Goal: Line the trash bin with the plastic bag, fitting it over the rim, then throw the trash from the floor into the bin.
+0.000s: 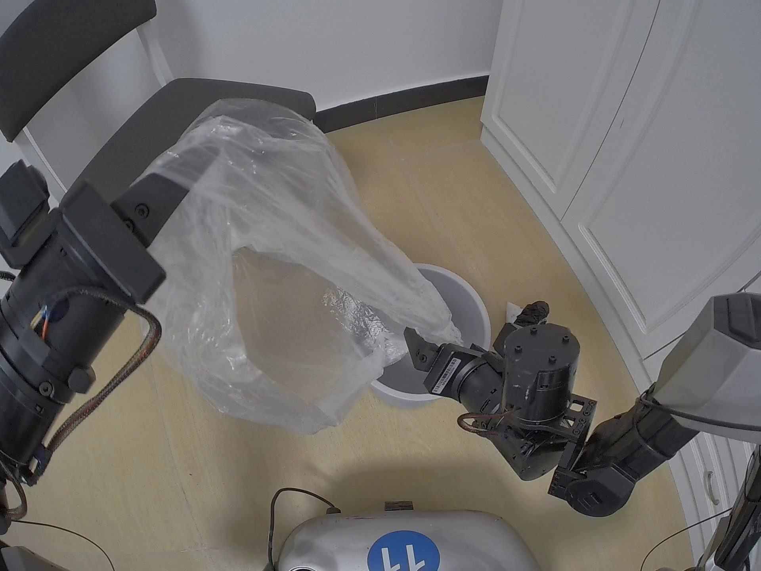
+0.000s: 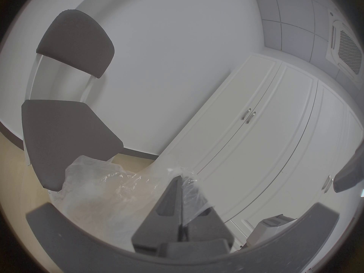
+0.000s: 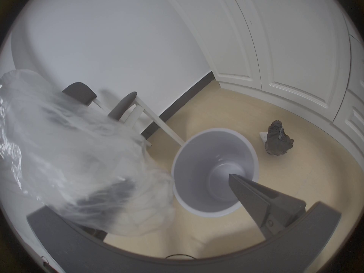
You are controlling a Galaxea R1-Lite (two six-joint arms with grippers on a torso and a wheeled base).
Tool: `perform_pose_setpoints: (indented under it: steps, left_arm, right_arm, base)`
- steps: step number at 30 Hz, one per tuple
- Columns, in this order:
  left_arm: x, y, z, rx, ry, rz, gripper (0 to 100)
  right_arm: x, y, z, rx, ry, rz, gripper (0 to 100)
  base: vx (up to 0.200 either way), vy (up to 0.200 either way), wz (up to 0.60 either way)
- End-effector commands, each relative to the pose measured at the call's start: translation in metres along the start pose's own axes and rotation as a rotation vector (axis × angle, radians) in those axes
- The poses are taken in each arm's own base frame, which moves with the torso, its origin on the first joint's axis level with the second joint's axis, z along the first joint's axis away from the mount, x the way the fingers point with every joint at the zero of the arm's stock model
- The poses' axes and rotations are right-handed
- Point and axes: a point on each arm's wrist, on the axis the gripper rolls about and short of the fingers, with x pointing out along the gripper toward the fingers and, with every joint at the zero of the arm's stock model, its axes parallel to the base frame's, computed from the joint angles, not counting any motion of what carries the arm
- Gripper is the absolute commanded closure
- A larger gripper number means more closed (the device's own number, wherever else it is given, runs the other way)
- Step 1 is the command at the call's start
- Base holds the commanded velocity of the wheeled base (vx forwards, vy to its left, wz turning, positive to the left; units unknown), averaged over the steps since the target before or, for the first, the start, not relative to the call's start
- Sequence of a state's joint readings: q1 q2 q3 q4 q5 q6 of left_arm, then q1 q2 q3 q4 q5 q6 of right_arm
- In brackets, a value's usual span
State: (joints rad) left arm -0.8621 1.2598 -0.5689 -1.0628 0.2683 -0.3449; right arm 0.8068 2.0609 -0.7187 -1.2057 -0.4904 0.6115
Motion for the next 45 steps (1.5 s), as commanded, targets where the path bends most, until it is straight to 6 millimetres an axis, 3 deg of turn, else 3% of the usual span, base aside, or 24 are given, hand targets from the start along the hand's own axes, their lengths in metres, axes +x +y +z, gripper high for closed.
perform_pose_setpoints:
  steps: [1,8,9,15,19,23,27,28,34,41,45]
  left_arm:
    - [-0.001,0.0,0.001,-0.002,-0.005,-0.002,100]
    - [-0.001,0.0,0.001,-0.001,-0.004,-0.001,100]
    - [-0.001,0.0,0.001,-0.001,-0.004,-0.001,100]
    - [0.0,0.001,-0.002,0.003,0.01,0.004,100]
    - [0.0,0.006,-0.012,0.022,0.058,0.015,100]
    - [-0.002,0.01,-0.022,0.049,0.102,0.035,100]
    - [-0.003,0.015,-0.03,0.085,0.183,0.056,100]
    - [-0.005,0.017,-0.036,0.097,0.238,0.06,100]
    - [-0.009,0.025,-0.055,0.147,0.414,0.109,100]
    - [-0.022,0.034,-0.069,0.277,0.601,0.155,100]
    - [-0.027,0.038,-0.073,0.327,0.633,0.154,100]
  right_arm:
    - [0.005,-0.007,-0.01,-0.017,0.016,-0.019,0]
    - [0.003,-0.006,-0.008,-0.016,0.014,-0.014,0]
    - [0.003,-0.006,-0.008,-0.016,0.014,-0.014,100]
    - [-0.004,-0.006,0.0,-0.024,0.016,0.0,100]
    - [-0.016,-0.01,0.019,-0.07,0.005,-0.009,100]
    - [-0.04,-0.017,0.055,-0.173,0.001,-0.021,100]
    - [-0.078,-0.013,0.099,-0.207,0.066,-0.029,100]
    - [-0.095,-0.012,0.119,-0.226,0.121,-0.038,100]
    - [-0.156,-0.014,0.168,-0.214,0.3,-0.012,100]
    - [-0.173,-0.023,0.168,-0.223,0.3,-0.009,100]
    - [-0.178,-0.038,0.152,-0.255,0.348,-0.047,100]
  base:
    - [0.0,0.0,0.0]
    - [0.0,0.0,0.0]
    - [0.0,0.0,0.0]
    - [0.0,0.0,0.0]
    - [0.0,0.0,0.0]
    - [0.0,0.0,0.0]
    - [0.0,0.0,0.0]
    - [0.0,0.0,0.0]
    - [0.0,0.0,0.0]
    - [0.0,0.0,0.0]
    - [0.0,0.0,0.0]
